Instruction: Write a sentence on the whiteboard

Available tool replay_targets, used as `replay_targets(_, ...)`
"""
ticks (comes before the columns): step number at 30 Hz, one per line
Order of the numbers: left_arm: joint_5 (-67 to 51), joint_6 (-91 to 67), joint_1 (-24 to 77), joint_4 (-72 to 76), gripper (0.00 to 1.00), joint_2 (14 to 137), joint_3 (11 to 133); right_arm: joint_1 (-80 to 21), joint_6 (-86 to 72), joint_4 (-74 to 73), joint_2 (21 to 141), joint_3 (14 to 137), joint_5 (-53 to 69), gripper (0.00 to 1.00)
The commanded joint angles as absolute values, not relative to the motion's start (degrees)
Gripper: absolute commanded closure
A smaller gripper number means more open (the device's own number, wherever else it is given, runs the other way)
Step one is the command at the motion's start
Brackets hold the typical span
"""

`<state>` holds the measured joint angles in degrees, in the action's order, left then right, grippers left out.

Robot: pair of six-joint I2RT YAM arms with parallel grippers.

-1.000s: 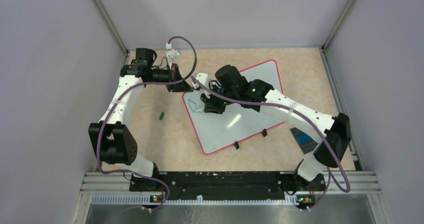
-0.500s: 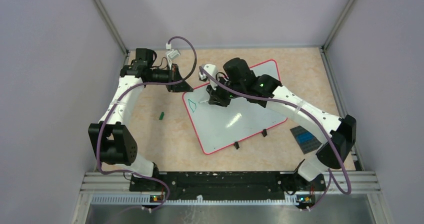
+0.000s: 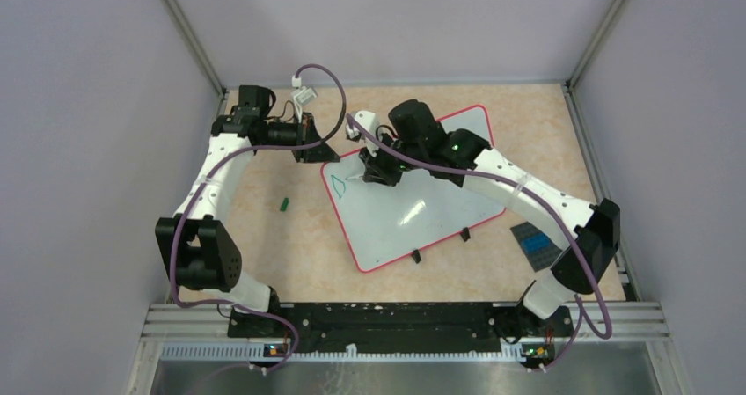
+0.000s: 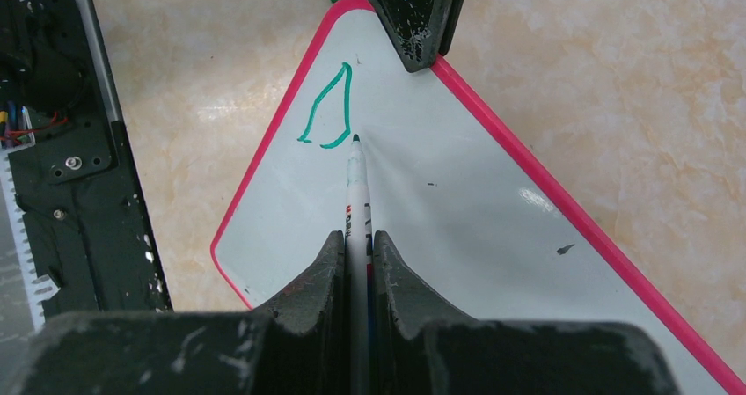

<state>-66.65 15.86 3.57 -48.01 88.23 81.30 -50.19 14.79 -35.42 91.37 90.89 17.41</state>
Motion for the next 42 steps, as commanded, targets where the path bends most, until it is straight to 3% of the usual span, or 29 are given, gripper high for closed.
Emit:
replay_targets(1,-66.9,15.3,4.3,-48.4,1.00,86.4,80.4,-50.5,14.3,-34.2,90.3,93.1,19.0,1.00)
replay_targets(42,-66.7,15.1,4.4,-48.2,1.00,86.3,80.2,-51.3,15.7,-34.4,91.9,93.4,16.5,1.00)
